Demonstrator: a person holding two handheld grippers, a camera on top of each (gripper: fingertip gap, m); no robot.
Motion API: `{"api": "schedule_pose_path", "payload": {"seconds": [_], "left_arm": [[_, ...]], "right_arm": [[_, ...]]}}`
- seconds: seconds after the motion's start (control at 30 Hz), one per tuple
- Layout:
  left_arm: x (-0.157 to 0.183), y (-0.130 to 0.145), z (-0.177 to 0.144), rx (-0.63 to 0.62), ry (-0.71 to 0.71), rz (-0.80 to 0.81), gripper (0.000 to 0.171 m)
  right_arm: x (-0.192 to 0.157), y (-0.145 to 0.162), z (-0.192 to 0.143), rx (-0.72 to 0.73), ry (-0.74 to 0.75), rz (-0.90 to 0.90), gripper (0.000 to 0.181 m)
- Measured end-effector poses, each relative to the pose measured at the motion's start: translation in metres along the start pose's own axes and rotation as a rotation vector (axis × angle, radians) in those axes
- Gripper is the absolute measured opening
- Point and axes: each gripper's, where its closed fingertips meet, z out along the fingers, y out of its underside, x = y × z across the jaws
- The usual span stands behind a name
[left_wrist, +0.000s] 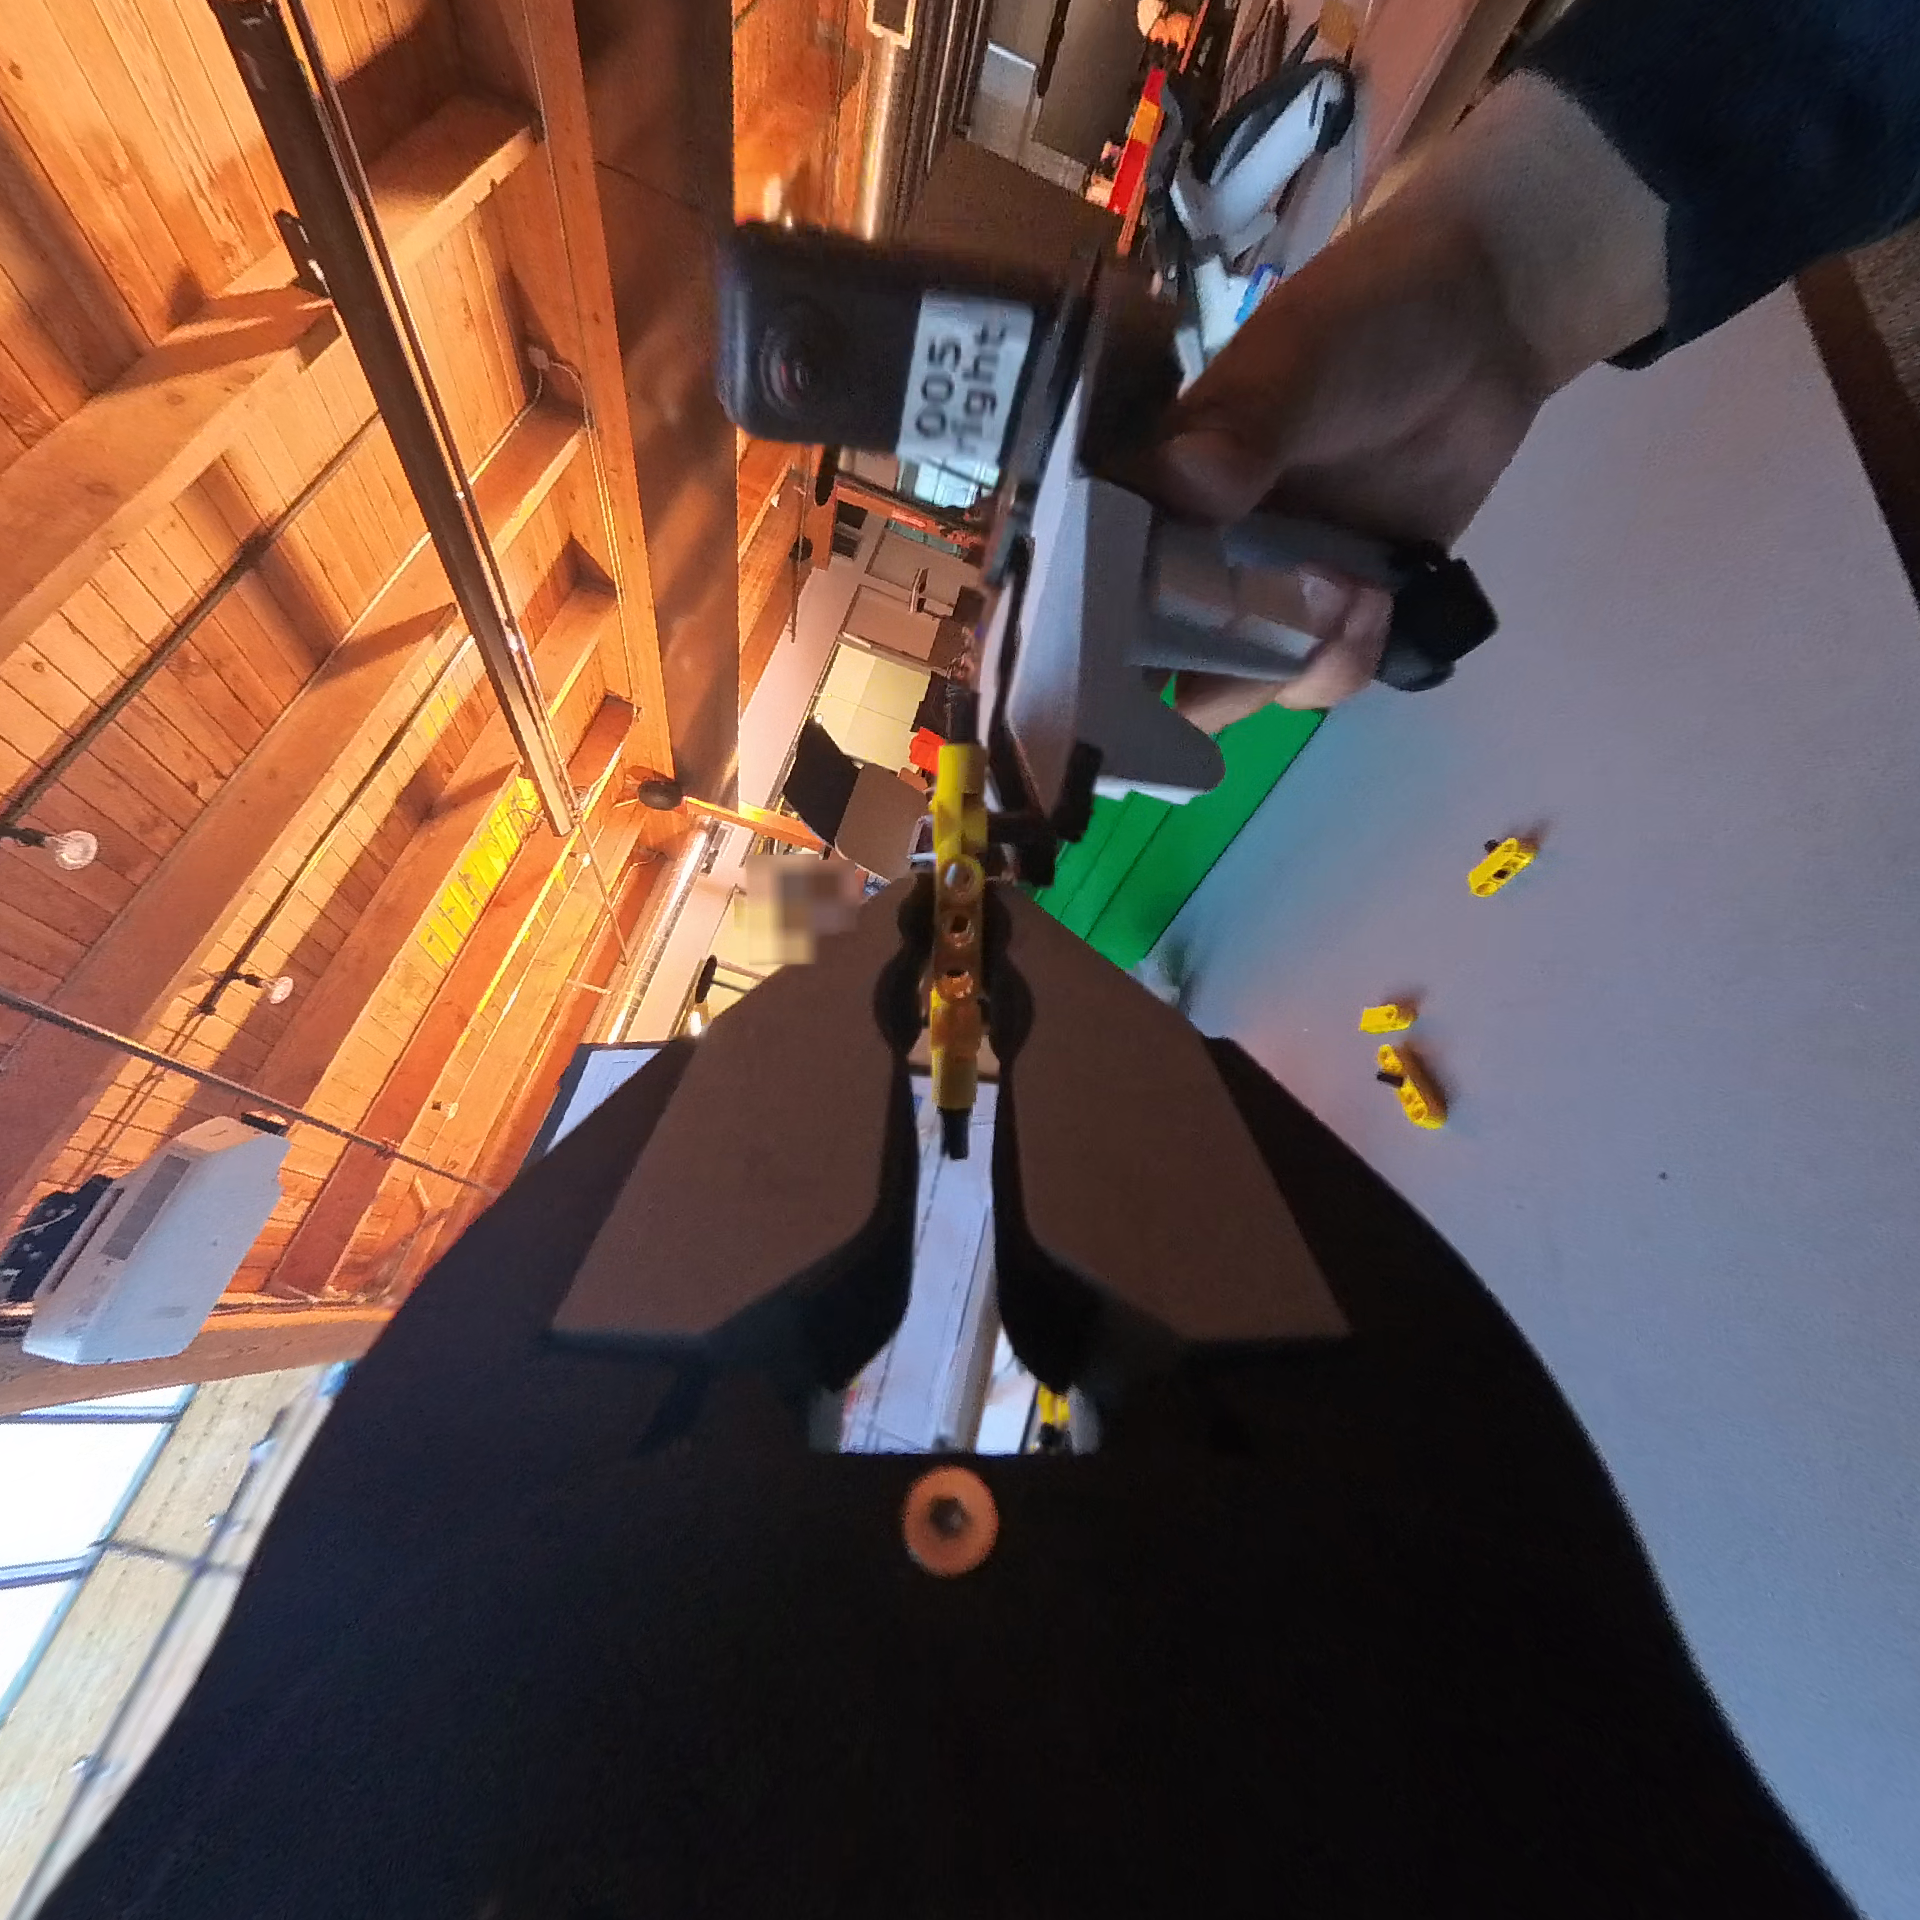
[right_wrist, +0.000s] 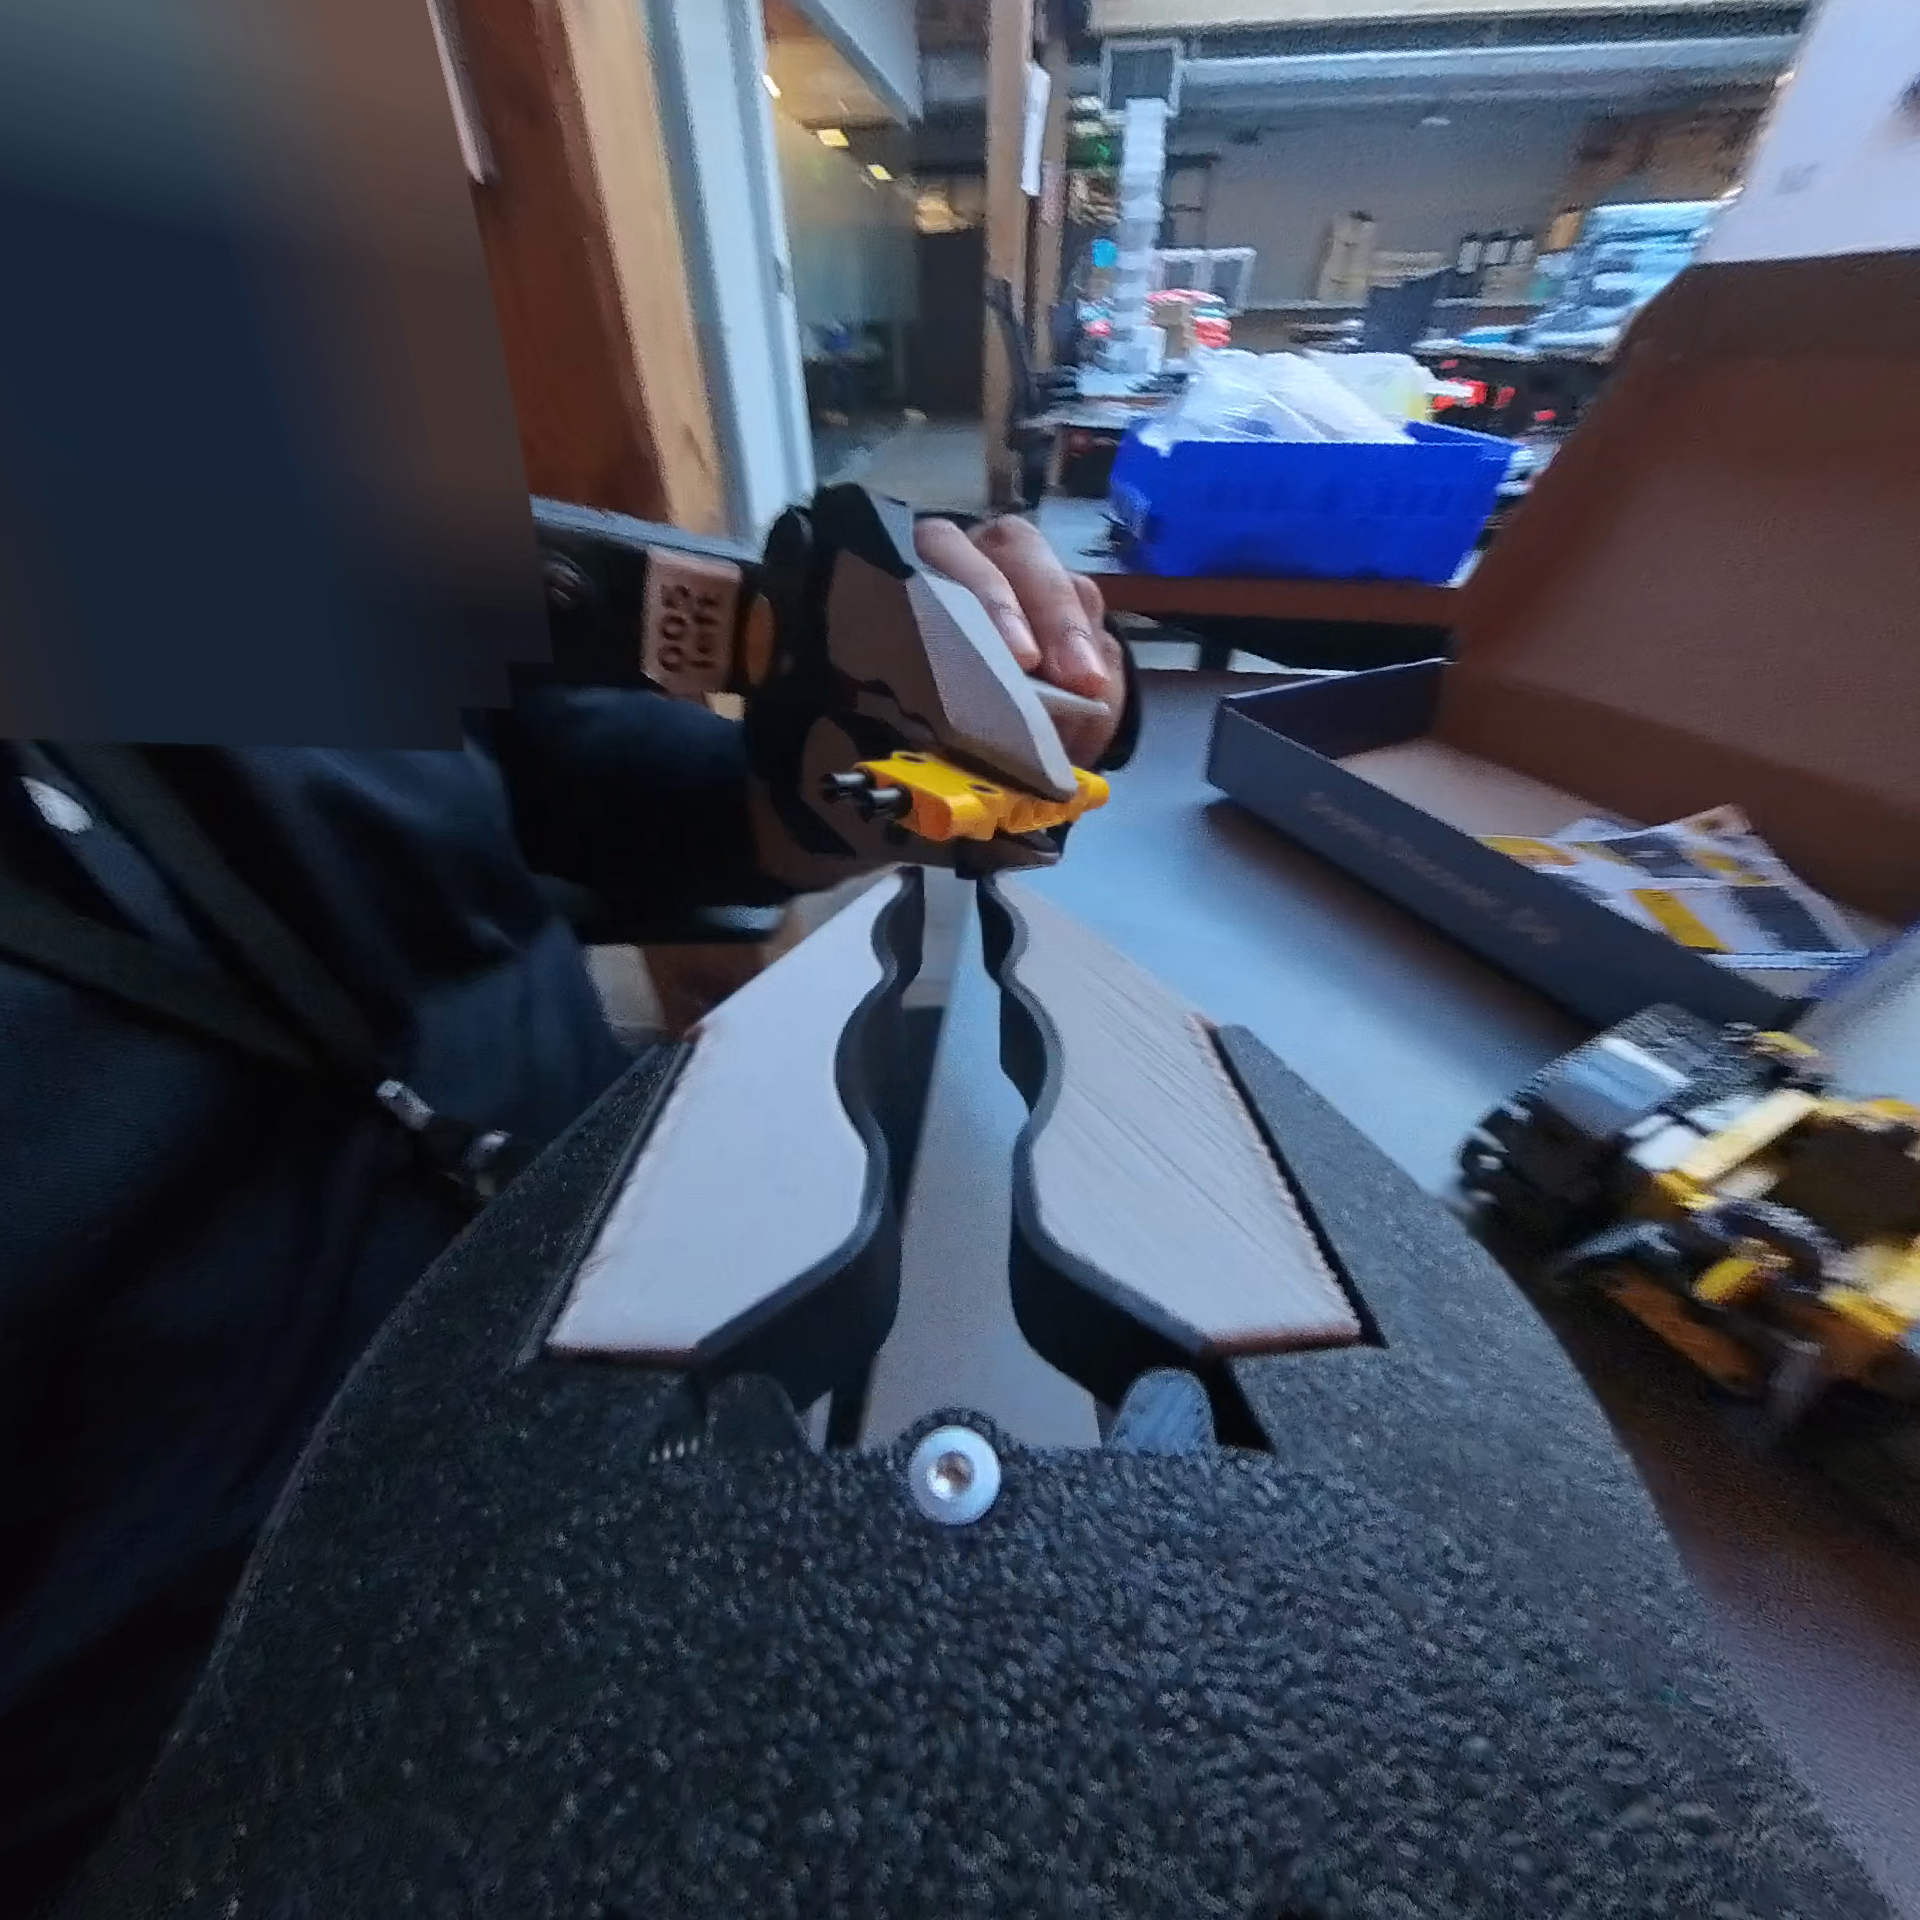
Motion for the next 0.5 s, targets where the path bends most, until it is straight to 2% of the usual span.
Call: {"api": "schedule_pose_path", "payload": {"seconds": [0.1, 0.27, 0.5], "left_arm": [[-0.002, -0.006, 0.0, 0.063, 0.009, -0.115, 0.004], [0.004, 0.007, 0.007, 0.074, 0.081, -0.376, 0.005], [0.008, 0.013, 0.011, 0.099, 0.119, -0.524, 0.004]], "right_arm": [[-0.004, -0.008, -0.004, 0.076, -0.108, 0.166, 0.006], [0.007, -0.003, -0.005, 0.08, -0.114, 0.336, 0.002], [0.013, -0.002, -0.005, 0.135, -0.168, 0.479, 0.006]]}}
